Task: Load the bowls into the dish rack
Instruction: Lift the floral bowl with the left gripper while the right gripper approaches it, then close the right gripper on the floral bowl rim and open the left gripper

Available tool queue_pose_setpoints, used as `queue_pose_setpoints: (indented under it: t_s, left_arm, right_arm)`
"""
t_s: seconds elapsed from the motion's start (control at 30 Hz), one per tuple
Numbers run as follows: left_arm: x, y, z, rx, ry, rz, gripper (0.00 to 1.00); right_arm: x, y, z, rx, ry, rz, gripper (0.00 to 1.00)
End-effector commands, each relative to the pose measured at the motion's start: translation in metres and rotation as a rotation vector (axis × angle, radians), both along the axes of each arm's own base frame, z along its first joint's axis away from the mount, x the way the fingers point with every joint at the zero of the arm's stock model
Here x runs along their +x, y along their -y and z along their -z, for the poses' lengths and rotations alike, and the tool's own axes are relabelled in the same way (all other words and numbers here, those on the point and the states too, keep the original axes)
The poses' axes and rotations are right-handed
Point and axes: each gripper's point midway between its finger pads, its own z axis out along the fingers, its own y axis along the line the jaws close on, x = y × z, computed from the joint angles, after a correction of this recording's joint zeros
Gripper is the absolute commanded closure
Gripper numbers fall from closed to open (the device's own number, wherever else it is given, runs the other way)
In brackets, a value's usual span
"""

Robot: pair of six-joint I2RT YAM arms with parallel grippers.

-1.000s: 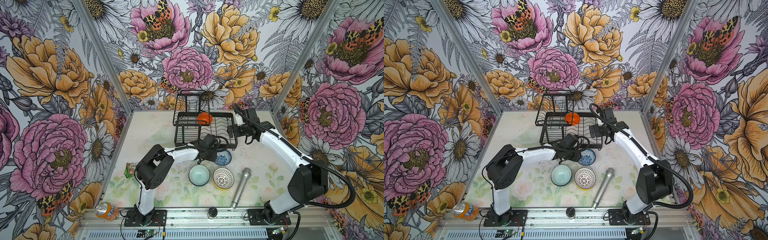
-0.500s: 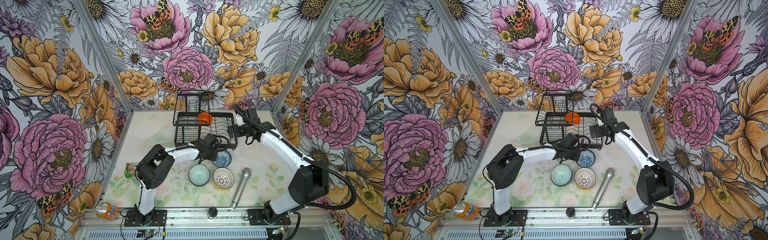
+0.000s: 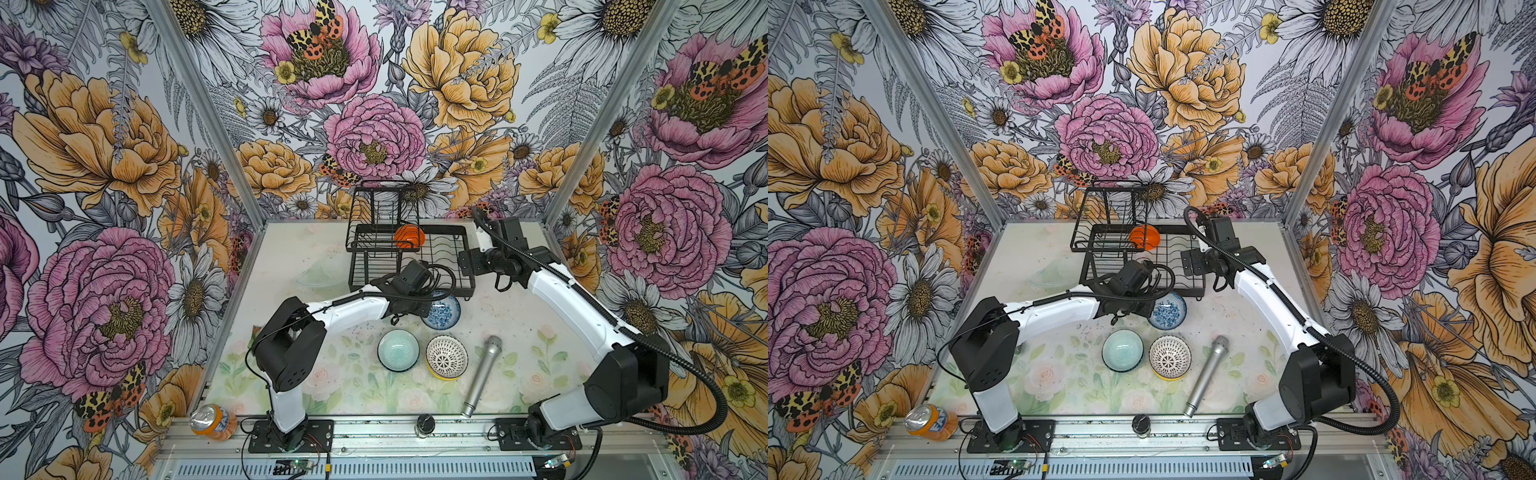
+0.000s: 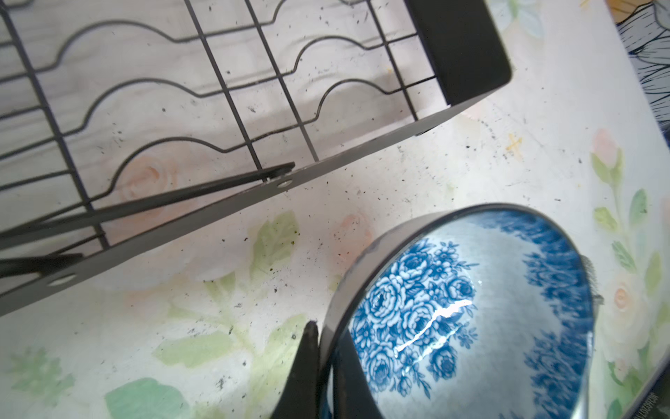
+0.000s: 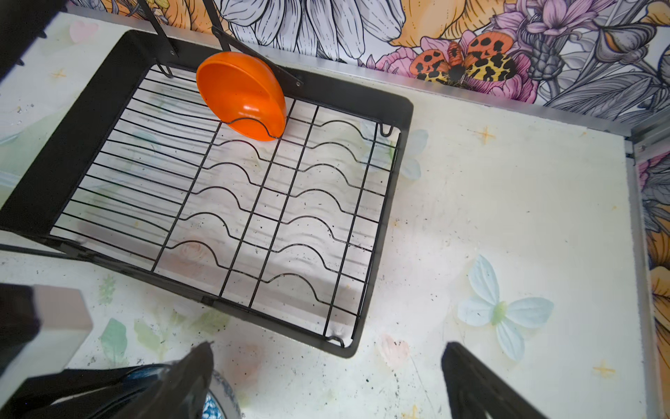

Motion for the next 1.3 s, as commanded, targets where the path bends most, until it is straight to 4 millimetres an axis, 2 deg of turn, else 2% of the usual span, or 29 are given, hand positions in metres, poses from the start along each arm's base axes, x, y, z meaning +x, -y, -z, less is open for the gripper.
queue_pose_setpoints:
  t_s: [0.0, 0.17, 0.33, 0.5, 0.63, 0.73, 0.97, 1.1, 1.27]
  left_arm:
    - [0.002, 0.000, -0.041, -0.042, 0.093, 0.009, 1.00]
    - [0.002, -0.003, -0.068, -0.078, 0.144, 0.002, 1.00]
    - [0.010, -0.001, -0.090, -0.103, 0.201, -0.010, 1.00]
    - [0.018, 0.005, -0.107, -0.136, 0.244, -0.020, 1.00]
    - [0.023, 0.010, -0.117, -0.161, 0.263, -0.017, 1.00]
    - [0.025, 0.011, -0.126, -0.175, 0.280, -0.021, 1.00]
    - [0.031, 0.013, -0.150, -0.208, 0.336, -0.030, 1.00]
    - [0.034, 0.014, -0.162, -0.219, 0.365, -0.028, 1.00]
    - [0.036, 0.017, -0.172, -0.236, 0.391, -0.023, 1.00]
  right_arm:
    - [-0.004, 0.000, -0.020, 0.034, 0.049, -0.018, 0.01]
    - [-0.012, -0.010, -0.035, 0.105, 0.065, -0.057, 0.01]
    - [-0.029, -0.027, -0.058, 0.217, 0.083, -0.130, 0.00]
    - [-0.050, -0.041, -0.085, 0.320, 0.113, -0.210, 0.00]
    - [-0.065, -0.049, -0.096, 0.380, 0.115, -0.259, 0.00]
    - [-0.068, -0.050, -0.088, 0.389, 0.093, -0.250, 0.01]
    - [-0.063, -0.045, -0.049, 0.356, 0.012, -0.166, 0.01]
    - [-0.059, -0.041, -0.040, 0.343, 0.000, -0.125, 0.02]
    - [-0.051, -0.042, -0.028, 0.357, -0.029, -0.083, 0.11]
